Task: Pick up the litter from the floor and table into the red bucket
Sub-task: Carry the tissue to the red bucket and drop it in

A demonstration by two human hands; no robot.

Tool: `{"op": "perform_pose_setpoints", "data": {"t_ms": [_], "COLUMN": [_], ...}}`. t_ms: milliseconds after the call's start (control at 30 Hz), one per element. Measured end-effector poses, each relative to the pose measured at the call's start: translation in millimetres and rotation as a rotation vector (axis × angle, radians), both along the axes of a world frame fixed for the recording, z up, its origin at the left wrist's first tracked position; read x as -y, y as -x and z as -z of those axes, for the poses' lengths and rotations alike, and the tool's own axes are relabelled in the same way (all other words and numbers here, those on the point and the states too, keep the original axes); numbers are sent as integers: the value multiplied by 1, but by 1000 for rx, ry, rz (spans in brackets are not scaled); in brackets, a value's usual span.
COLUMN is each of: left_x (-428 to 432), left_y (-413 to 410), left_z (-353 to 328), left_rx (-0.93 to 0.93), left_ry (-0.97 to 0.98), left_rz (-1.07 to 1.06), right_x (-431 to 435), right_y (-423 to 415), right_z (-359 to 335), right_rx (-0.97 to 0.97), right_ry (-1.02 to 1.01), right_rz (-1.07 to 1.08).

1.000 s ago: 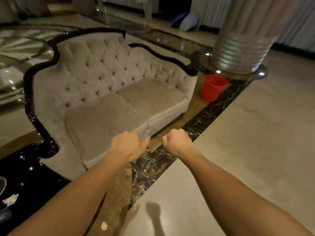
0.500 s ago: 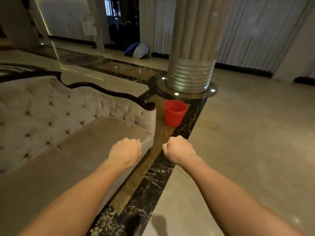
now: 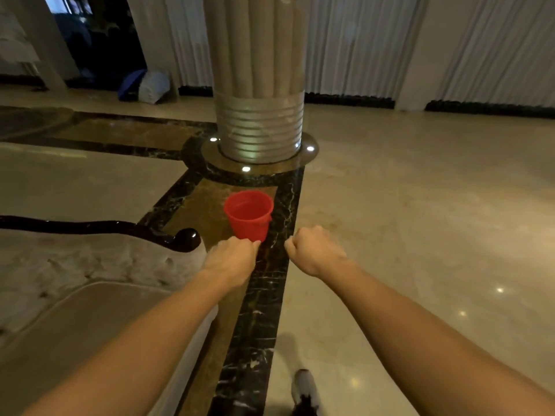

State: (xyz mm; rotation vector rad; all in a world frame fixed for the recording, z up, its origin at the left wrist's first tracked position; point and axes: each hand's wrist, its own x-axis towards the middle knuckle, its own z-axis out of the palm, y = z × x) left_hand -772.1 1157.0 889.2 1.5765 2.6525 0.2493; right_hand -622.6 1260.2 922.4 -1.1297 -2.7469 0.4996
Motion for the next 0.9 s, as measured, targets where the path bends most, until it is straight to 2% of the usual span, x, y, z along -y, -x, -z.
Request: {"op": "perform_pose_setpoints", "data": {"t_ms": [200,467,633,800,900], "left_x": [-145,-291,-376,-467,-511], "left_y": [75,181,269,378,436], "left_z": [2,-3,28,77,104], "left_rx": [-10,48,36,179,201], "left_ry": [138,205,231,208,247], "left_rz": [3,-92,-146,-219,-223], "right_x": [-163,-316,-401,-499,-548], "right_y": [78,195,279,372,426], "right_z": [6,7,32,67,85], "right_rx": [133,139,109,187,222], "right_ry": [-53,-33,-19,-39,-7], "right_rz": [-69,-94,-117,-106,-90]}}
